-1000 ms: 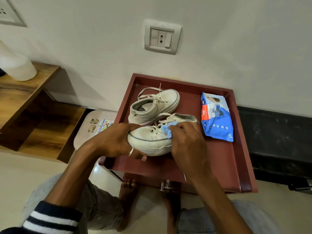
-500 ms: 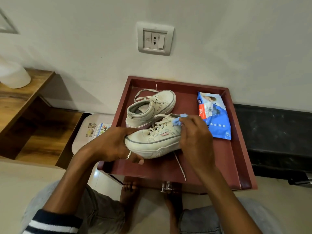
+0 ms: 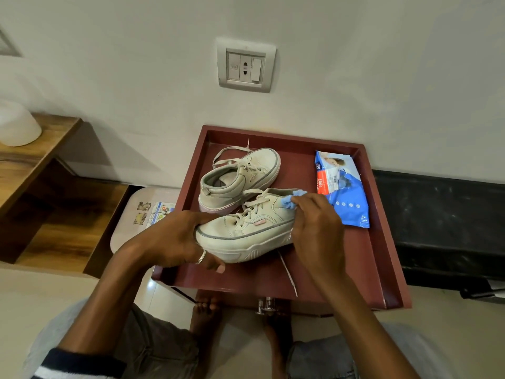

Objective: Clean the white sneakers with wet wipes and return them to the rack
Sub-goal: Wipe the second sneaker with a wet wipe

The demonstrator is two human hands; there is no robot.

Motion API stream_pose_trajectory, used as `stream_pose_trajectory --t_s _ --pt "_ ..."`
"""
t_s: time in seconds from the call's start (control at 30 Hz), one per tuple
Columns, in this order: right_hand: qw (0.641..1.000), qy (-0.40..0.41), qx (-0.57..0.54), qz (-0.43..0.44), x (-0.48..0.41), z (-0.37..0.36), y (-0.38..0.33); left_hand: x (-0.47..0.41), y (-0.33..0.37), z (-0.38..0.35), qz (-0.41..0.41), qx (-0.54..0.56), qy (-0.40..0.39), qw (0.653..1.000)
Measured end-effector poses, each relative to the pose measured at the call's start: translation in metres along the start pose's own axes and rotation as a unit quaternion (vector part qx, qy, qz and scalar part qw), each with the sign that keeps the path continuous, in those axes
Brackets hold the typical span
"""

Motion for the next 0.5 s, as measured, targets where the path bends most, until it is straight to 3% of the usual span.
stream_pose_trajectory --t_s 0.17,0.37,0.5 --pt "0.984 -0.108 -0.049 0.134 0.014 -0.023 -0.057 0.001 -0.002 -0.001 0.003 -0.005 -0.003 1.000" --pt "0.997 -0.079 -0.014 0.003 0.001 -0.003 0.020 0.003 0.001 -0.001 0.013 0.021 -0.026 0.999" --pt "0.990 -0.083 -0.064 0.100 0.015 -0.016 -0.048 0.002 -0.001 -0.003 0.010 0.015 -0.030 0.999"
Point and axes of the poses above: each hand's wrist, its own x-axis away from the middle knuckle, its own z-axis out of the back of the hand, y = z × x, the point moved 8 cm from there along -x, towards the middle knuckle, and after that the axes turned 15 degrees about z, right-handed, at the moved point
